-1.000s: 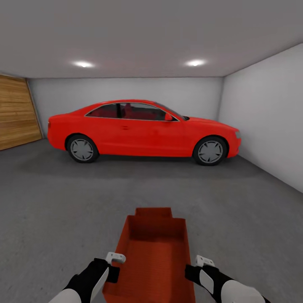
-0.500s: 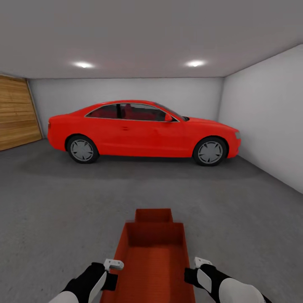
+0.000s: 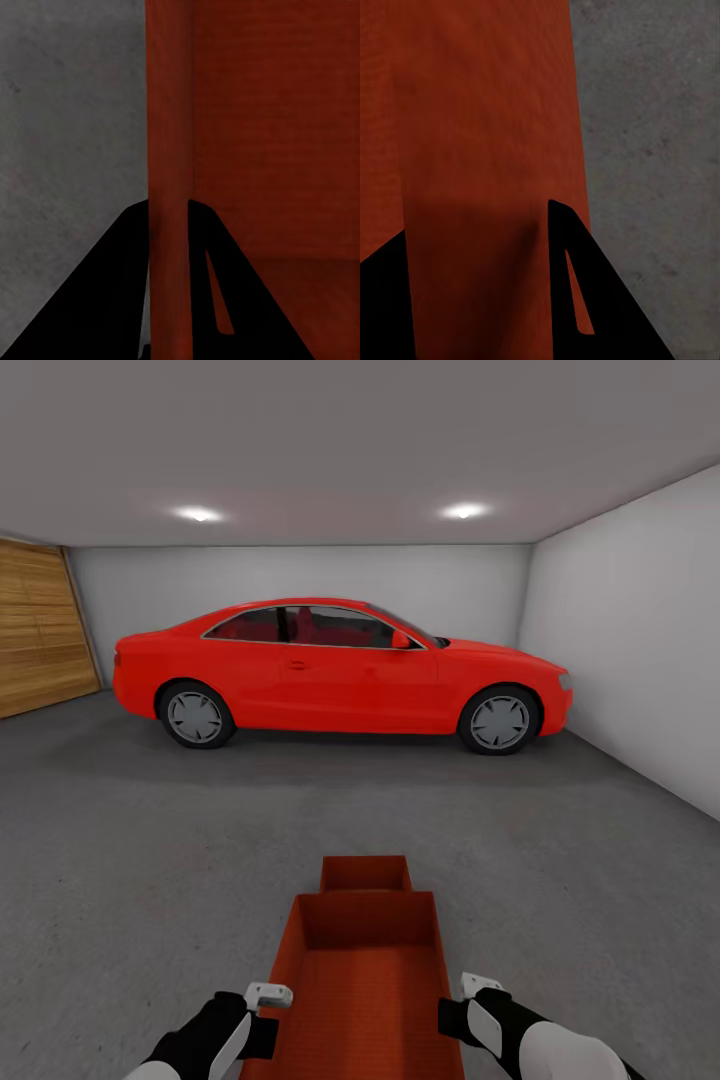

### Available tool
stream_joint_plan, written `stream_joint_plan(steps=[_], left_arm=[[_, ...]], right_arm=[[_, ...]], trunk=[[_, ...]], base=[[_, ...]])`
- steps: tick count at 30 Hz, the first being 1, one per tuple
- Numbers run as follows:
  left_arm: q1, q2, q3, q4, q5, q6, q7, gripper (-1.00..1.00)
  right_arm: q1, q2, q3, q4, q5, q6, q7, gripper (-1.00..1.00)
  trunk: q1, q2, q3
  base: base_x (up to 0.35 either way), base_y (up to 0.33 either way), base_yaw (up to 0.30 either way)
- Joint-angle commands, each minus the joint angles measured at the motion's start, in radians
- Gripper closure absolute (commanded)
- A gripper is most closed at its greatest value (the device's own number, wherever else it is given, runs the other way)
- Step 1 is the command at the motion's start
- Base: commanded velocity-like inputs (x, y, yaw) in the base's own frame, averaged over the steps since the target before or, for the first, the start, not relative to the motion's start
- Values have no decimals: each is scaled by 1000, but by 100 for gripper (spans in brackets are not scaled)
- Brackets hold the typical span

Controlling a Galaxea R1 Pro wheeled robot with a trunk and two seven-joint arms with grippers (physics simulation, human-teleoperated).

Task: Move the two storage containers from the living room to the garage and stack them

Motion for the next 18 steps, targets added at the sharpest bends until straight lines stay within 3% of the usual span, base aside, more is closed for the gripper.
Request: stream_joint_plan(steps=[1, 12, 18], left_arm=[[0, 1, -7, -3, 4, 5, 3, 100], [0, 5, -7, -2, 13, 4, 3, 100], [0, 5, -14, -3, 20, 4, 5, 100]], right_arm=[[0, 1, -9, 0, 6, 5, -2, 100], [1, 2, -9, 1, 9, 5, -2, 100], [1, 3, -12, 1, 14, 5, -2, 100]], trunk=[[0, -1, -1], [0, -1, -1], [0, -1, -1]], base=[[0, 0, 0], [3, 0, 0], [248, 0, 0]])
